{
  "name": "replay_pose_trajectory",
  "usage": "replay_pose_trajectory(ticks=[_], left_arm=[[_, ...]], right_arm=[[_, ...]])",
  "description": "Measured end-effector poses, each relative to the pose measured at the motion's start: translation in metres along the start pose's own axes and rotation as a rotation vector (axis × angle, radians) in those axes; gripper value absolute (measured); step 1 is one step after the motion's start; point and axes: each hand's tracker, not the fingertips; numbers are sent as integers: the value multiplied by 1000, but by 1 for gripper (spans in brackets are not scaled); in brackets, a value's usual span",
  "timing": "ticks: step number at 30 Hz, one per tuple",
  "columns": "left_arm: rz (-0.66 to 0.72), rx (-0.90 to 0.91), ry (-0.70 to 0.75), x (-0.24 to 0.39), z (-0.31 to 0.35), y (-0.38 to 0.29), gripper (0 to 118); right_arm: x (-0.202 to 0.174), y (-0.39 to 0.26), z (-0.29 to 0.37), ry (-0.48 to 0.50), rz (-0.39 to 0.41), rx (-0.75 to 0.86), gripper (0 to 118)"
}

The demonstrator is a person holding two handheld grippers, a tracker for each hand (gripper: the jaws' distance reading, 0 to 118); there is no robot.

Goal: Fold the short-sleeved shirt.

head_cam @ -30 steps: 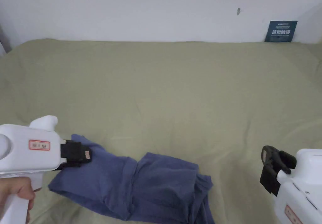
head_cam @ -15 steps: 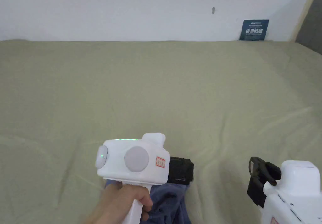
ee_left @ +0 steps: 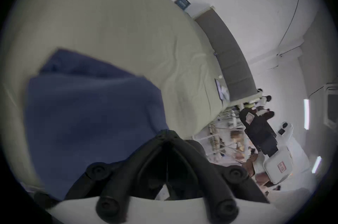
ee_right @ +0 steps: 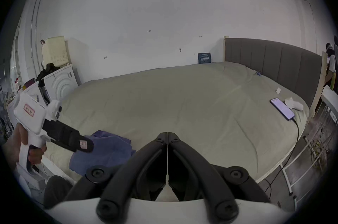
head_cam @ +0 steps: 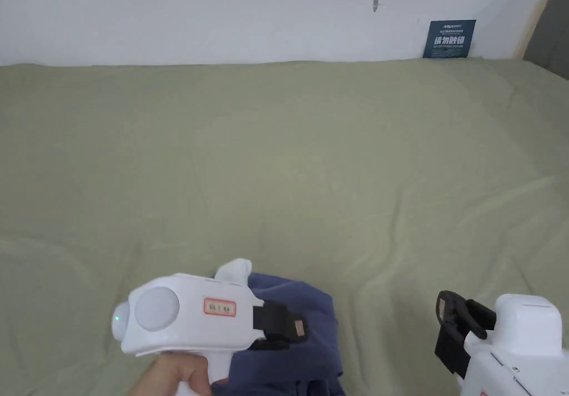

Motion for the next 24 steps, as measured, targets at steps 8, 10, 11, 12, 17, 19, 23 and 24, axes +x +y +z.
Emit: replay_pose_trajectory(ticks=[8,10,11,12,17,19,23,24], left_arm=[[58,-76,17,-29,-42,-19,1],[-25,-37,52,-13,-23,-12,1],[-59,-18,66,-9,-11,-9,1],[-62,17,49,-7,6,-5,1],[-57,150,116,-21,78,10,1],[-47,172,176,-37,97,13,1],[21,163,236,-70,113,14,1],[24,158,235,-77,114,14,1]], right_arm=[[-1,-9,-4,14,7,-66,1],[-4,-10,-10,28,6,-82,1],[-7,-9,-15,44,5,-96,1],[-12,-7,-20,80,3,-114,1],[-33,-5,-64,379,-117,-266,1],[-37,-13,-94,551,-267,-392,1],[-40,-43,-156,723,-440,-570,1],[-39,-51,-170,763,-480,-603,1]])
